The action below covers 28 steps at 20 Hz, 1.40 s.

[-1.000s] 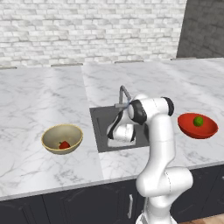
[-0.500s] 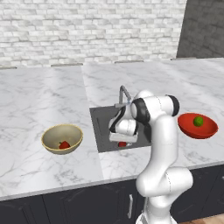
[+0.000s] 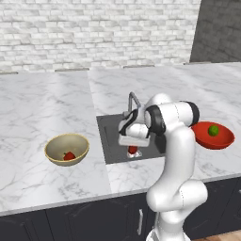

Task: Pick the bell peppers from the sink and place them in one bowl. Place the lime in the other bowl. Then turn off the sink faucet.

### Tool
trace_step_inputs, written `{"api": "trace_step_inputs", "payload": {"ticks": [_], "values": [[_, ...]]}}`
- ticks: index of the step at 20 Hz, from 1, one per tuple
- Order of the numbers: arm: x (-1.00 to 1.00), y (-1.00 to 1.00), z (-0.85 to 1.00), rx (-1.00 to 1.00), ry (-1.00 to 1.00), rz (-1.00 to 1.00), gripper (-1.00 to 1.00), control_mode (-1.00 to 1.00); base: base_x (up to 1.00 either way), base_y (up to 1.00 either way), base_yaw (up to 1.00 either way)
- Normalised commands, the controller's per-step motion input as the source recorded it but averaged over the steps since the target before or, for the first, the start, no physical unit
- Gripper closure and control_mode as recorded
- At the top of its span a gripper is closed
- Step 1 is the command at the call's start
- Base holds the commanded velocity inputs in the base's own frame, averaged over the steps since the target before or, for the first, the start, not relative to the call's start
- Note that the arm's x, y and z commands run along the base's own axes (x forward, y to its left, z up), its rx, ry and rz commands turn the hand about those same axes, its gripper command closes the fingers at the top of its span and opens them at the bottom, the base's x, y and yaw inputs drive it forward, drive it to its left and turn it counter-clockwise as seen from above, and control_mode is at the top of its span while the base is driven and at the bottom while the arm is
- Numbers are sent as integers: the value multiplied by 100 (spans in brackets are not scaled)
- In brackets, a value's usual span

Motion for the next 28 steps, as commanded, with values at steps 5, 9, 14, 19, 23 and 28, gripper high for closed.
{"api": "trace_step_inputs", "payload": {"ticks": [5, 9, 14, 19, 23, 28], "values": [[0, -13, 43, 0, 0, 0, 100, -100, 0, 0, 0], [0, 0, 49, 0, 0, 0, 100, -100, 0, 0, 0], [-7, 0, 53, 0, 0, 0, 100, -100, 0, 0, 0], [-30, 0, 48, 0, -3, 0, 100, -100, 0, 0, 0], [-39, 3, 41, -1, -8, 0, 100, -100, 0, 0, 0], [-52, 17, 18, -1, -16, 2, 100, -100, 0, 0, 0]]}}
